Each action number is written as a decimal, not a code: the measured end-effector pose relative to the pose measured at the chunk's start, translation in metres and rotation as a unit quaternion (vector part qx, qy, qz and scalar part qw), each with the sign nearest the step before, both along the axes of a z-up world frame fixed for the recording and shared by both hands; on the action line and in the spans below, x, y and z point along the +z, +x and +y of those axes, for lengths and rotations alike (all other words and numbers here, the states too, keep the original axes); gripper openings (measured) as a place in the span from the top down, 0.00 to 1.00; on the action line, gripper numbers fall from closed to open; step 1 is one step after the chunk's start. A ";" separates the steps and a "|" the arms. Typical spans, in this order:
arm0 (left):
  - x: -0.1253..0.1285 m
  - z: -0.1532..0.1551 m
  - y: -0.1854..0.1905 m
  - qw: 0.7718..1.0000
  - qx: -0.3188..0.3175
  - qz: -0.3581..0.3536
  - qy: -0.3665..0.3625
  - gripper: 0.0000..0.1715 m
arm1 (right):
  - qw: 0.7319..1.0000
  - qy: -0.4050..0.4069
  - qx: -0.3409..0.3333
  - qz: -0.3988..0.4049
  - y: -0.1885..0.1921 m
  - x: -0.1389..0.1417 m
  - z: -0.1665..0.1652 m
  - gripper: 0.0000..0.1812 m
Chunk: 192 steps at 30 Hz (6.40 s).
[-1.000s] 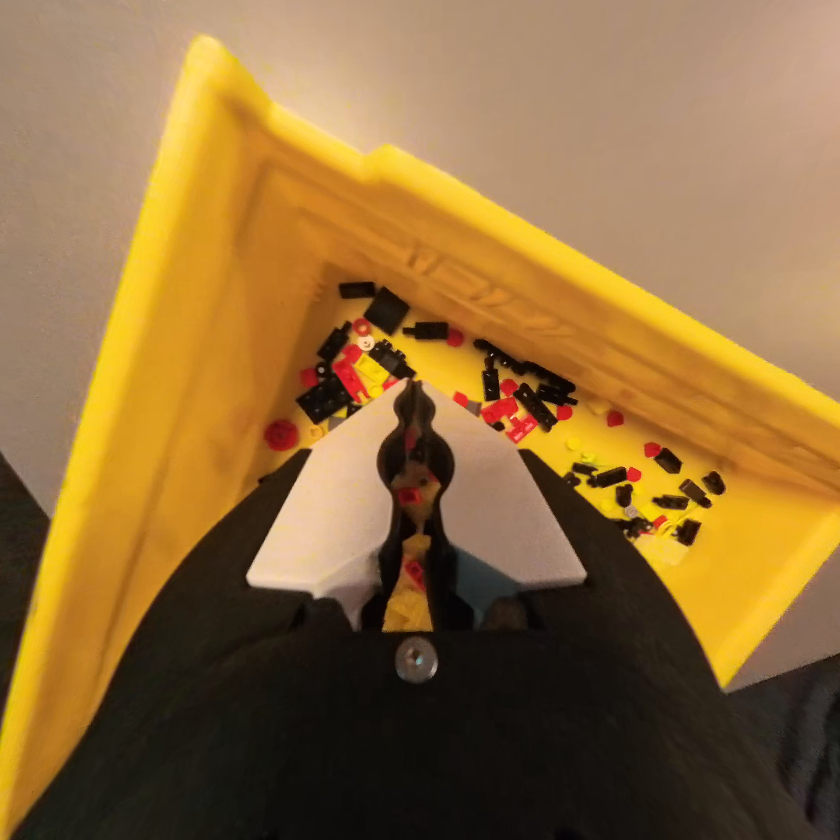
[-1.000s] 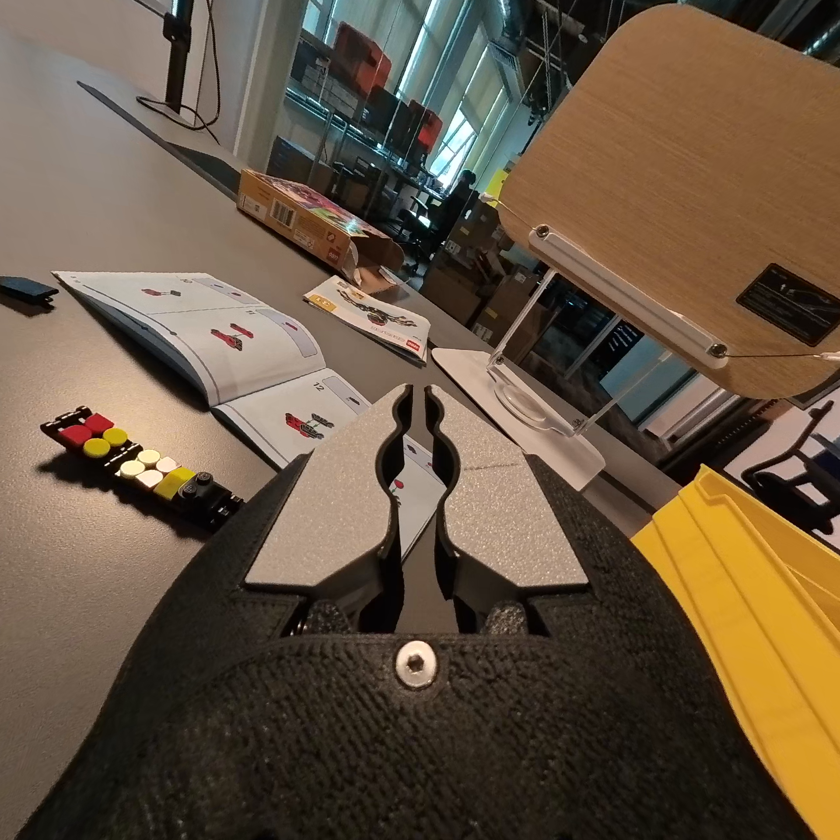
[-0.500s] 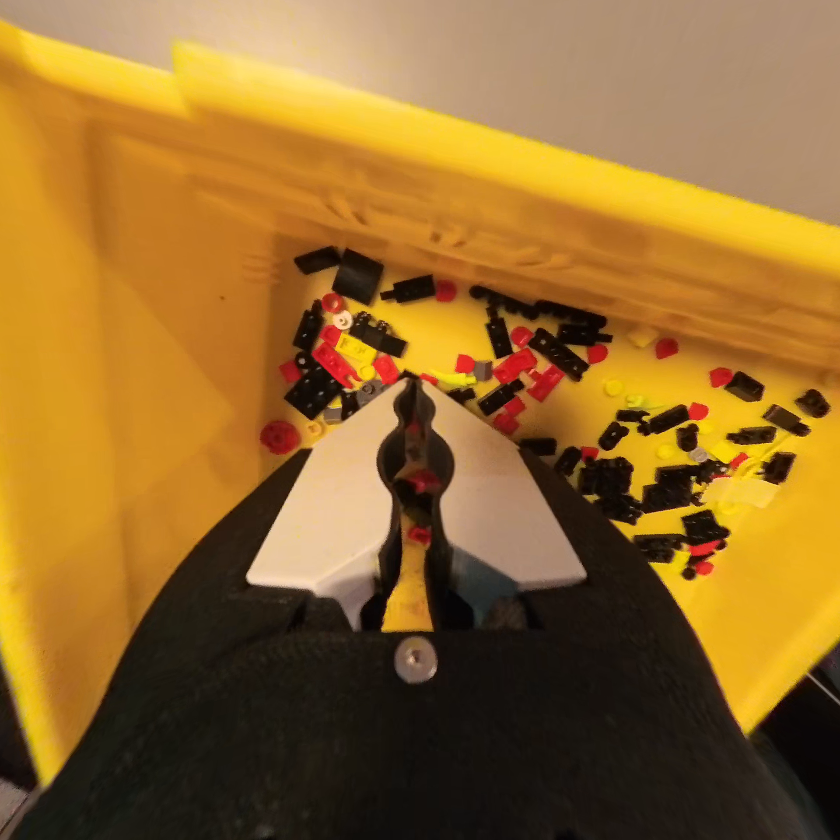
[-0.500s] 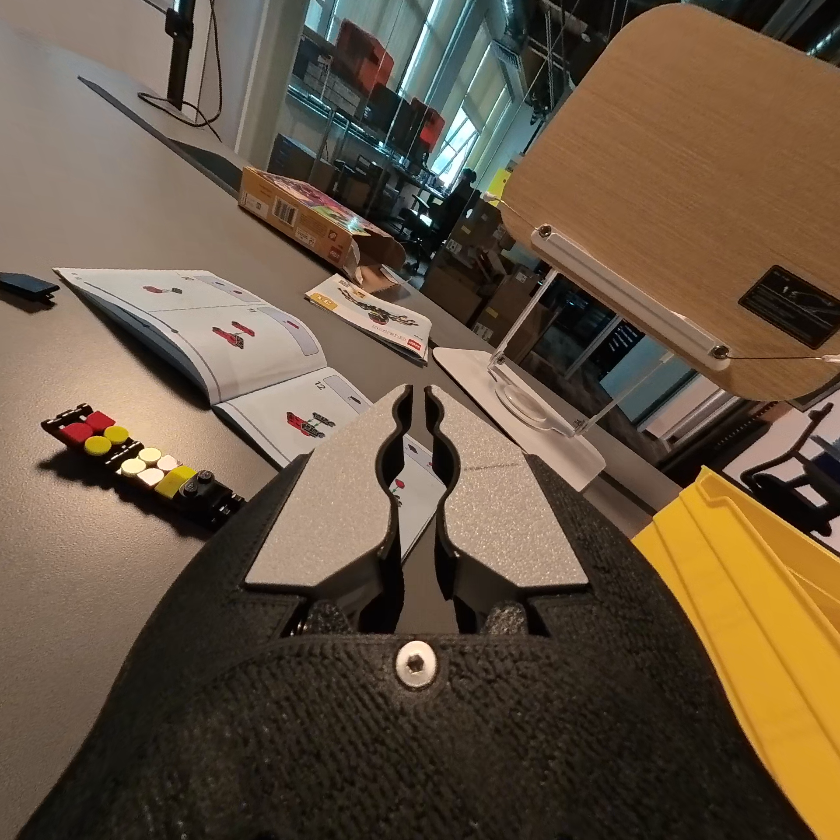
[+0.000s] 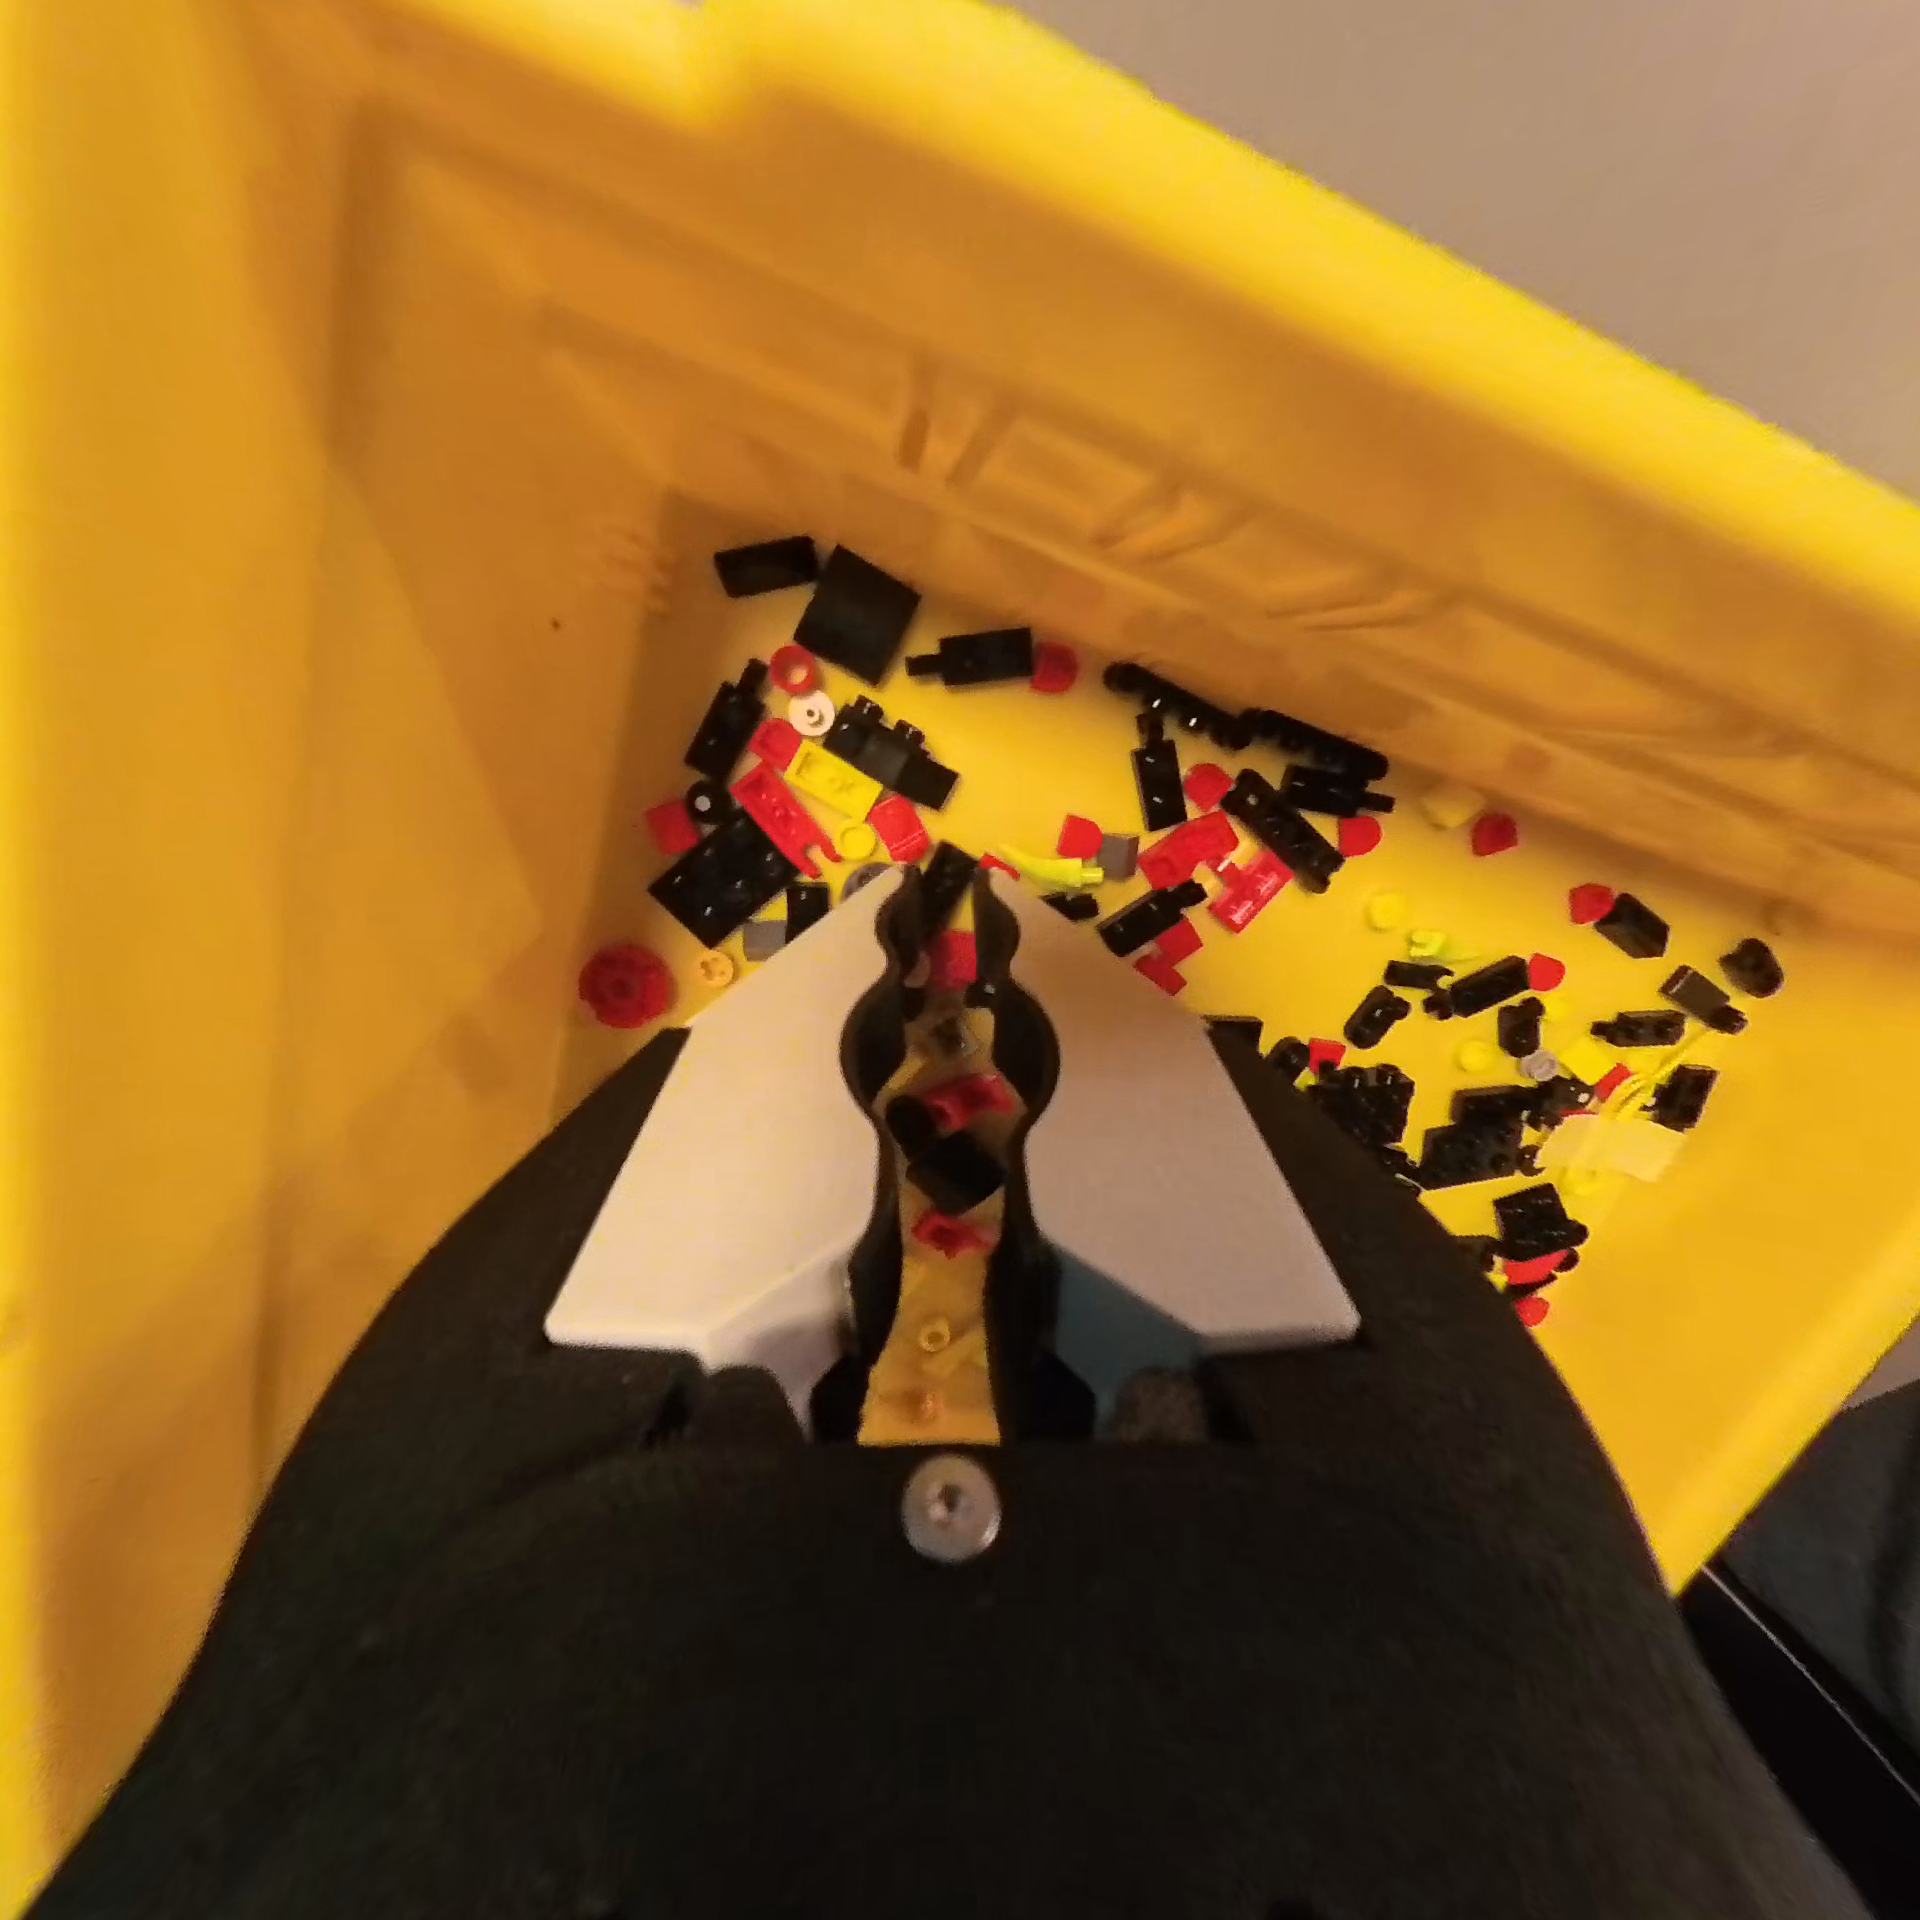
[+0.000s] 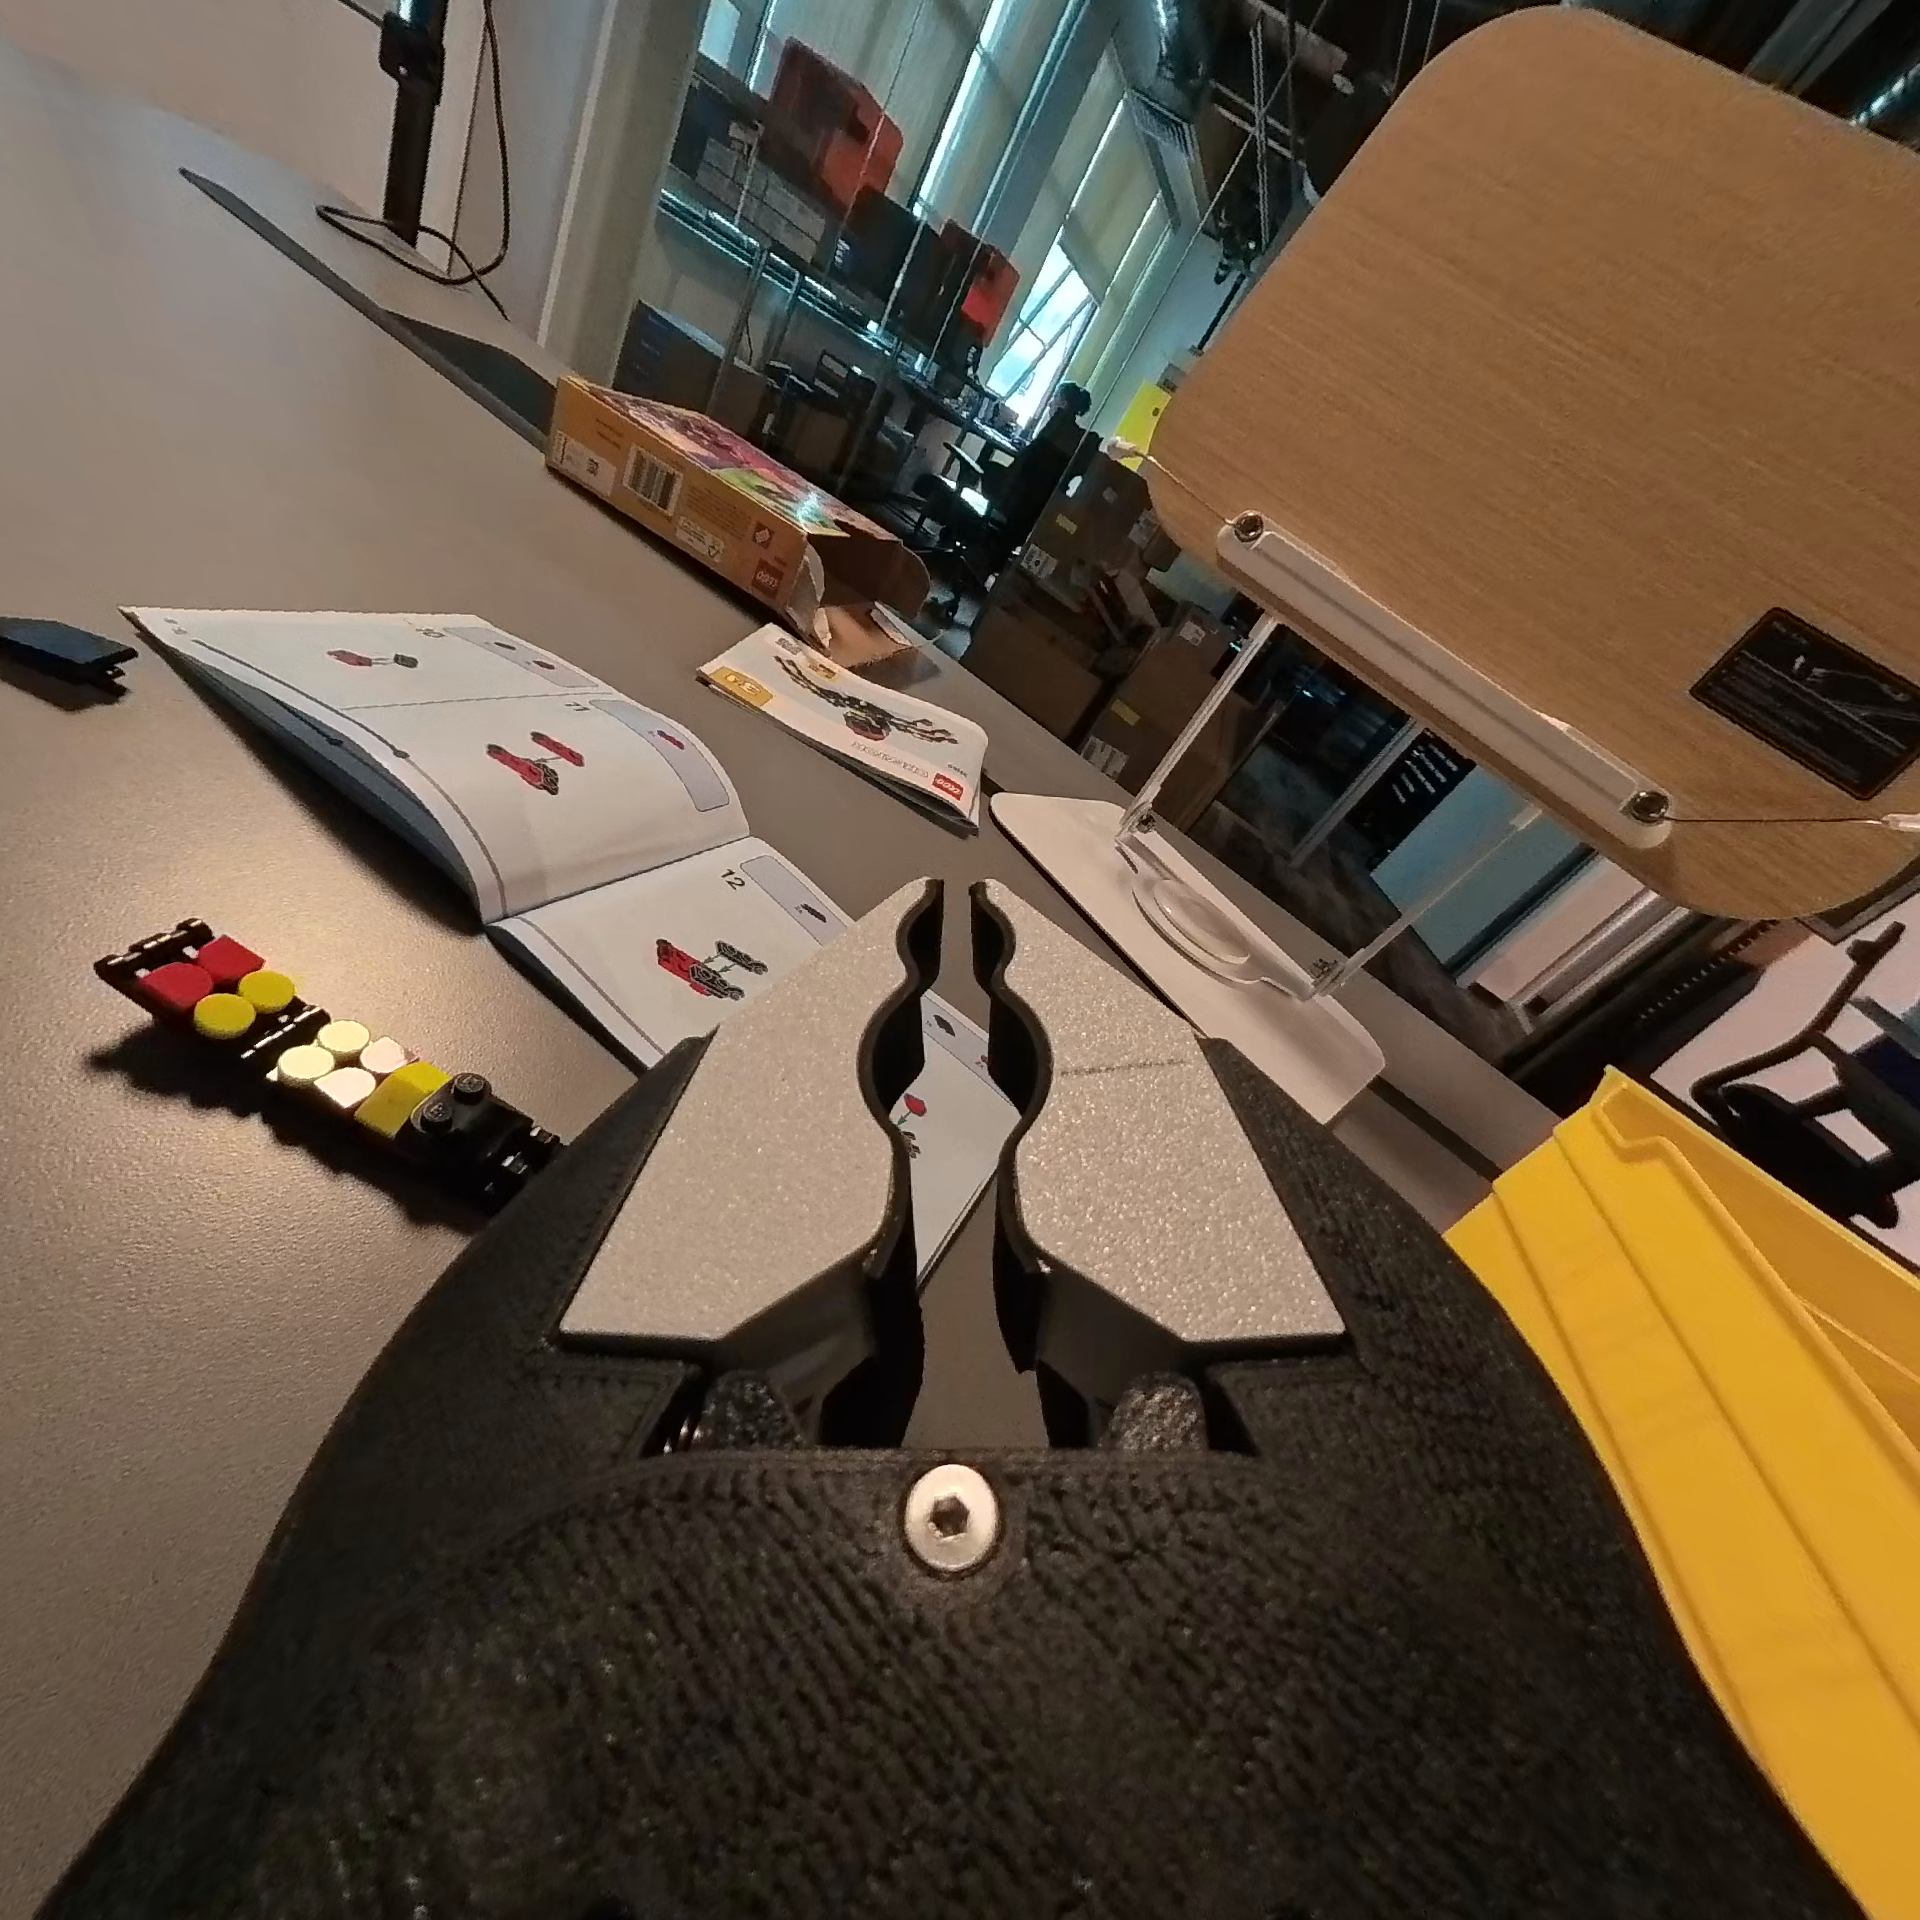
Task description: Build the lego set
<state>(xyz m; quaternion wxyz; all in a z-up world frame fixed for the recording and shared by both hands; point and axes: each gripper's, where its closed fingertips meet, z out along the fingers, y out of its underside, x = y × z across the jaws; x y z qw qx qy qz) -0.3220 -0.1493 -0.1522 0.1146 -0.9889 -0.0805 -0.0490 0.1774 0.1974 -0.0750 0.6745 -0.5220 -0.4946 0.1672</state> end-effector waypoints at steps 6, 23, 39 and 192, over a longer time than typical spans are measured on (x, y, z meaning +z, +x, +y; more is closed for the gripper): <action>-0.001 -0.002 0.000 1.000 -0.010 0.012 -0.006 0.97 | 1.000 0.000 0.000 0.000 0.000 0.000 0.000 0.98; 0.112 0.021 0.090 0.946 -0.034 -0.190 0.259 0.98 | 1.000 0.001 0.004 0.000 -0.001 0.000 -0.001 0.98; 0.026 -0.030 0.064 0.998 0.008 0.004 0.060 0.97 | 1.000 0.004 0.006 -0.006 -0.003 -0.001 -0.003 0.98; 0.070 -0.007 0.043 0.973 -0.186 0.129 -0.036 1.00 | 0.977 0.046 -0.129 -0.162 0.010 -0.036 0.032 0.97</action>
